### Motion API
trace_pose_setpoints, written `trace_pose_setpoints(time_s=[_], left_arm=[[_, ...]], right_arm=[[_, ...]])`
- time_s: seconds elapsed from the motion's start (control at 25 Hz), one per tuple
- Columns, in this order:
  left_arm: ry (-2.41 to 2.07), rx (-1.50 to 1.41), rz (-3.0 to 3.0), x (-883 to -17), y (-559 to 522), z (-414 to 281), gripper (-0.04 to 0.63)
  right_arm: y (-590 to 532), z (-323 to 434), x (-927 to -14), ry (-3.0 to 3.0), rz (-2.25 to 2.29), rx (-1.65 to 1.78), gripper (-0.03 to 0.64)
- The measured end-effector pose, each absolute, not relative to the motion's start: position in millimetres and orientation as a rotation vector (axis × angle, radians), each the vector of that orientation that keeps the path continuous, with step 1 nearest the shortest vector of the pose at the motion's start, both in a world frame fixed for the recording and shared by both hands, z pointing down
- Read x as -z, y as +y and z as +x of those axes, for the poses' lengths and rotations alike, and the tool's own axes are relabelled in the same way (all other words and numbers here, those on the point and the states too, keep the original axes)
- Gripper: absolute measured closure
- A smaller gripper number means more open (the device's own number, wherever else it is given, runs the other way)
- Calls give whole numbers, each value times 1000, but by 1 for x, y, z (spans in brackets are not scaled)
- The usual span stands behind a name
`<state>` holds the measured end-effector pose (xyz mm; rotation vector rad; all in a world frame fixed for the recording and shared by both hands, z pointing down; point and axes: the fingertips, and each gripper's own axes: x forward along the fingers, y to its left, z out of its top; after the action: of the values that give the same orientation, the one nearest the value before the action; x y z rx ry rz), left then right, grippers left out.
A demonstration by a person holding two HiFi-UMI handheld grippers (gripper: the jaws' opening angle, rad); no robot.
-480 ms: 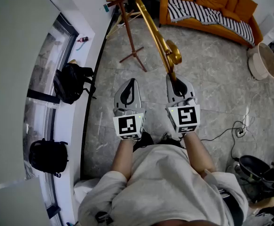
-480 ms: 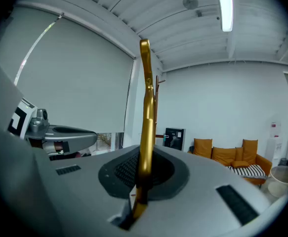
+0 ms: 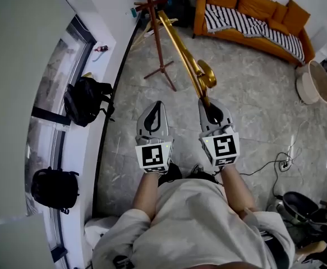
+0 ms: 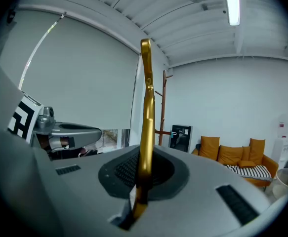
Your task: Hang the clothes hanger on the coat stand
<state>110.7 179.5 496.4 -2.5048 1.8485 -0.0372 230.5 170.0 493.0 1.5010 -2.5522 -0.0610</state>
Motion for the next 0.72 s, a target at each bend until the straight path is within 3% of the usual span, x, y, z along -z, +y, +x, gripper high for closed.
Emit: trace_pose_setpoints(time_s=[0.72], left_arm=[[1812, 28, -2508, -501, 128, 24, 586]], right_arm=[[118, 141, -498, -2551, 1490, 66, 612]])
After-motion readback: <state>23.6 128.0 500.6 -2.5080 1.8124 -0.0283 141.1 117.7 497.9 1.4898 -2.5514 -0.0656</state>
